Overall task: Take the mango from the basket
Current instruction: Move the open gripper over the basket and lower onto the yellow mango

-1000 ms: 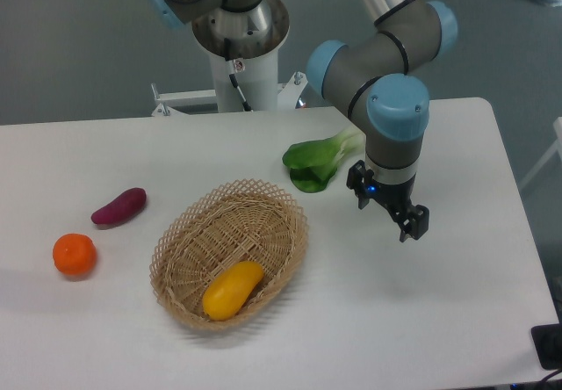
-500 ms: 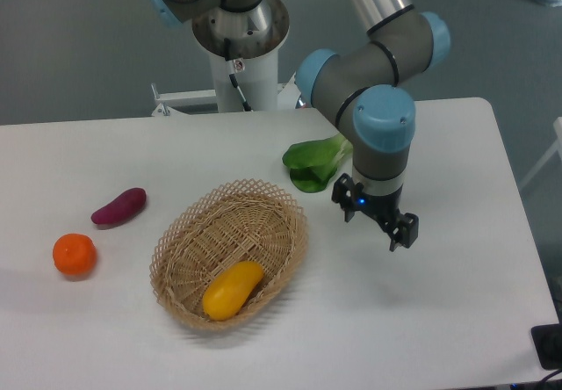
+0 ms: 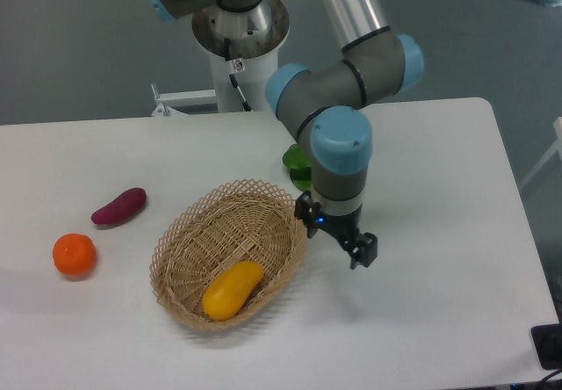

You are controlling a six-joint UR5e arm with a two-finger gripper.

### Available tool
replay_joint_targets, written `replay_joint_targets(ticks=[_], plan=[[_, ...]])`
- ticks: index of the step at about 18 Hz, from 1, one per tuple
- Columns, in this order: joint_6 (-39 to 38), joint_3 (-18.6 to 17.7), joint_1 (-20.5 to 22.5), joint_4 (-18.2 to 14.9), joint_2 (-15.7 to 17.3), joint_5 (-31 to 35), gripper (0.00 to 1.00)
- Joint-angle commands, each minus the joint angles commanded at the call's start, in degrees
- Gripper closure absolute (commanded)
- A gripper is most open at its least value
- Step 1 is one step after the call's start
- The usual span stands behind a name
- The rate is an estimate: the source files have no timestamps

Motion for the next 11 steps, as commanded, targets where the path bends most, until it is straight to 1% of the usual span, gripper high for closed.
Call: replay_joint_targets(ticks=[4,8,11], plan=[[-5.3,0.7,-2.6,0.0,-0.1,-0.4,0.00],[-8.6,0.8,-5.2,0.0,-0.4,-2.1,0.00],[-15.0,1.0,-6.7,0.3,-1.6,-4.9,0.00]])
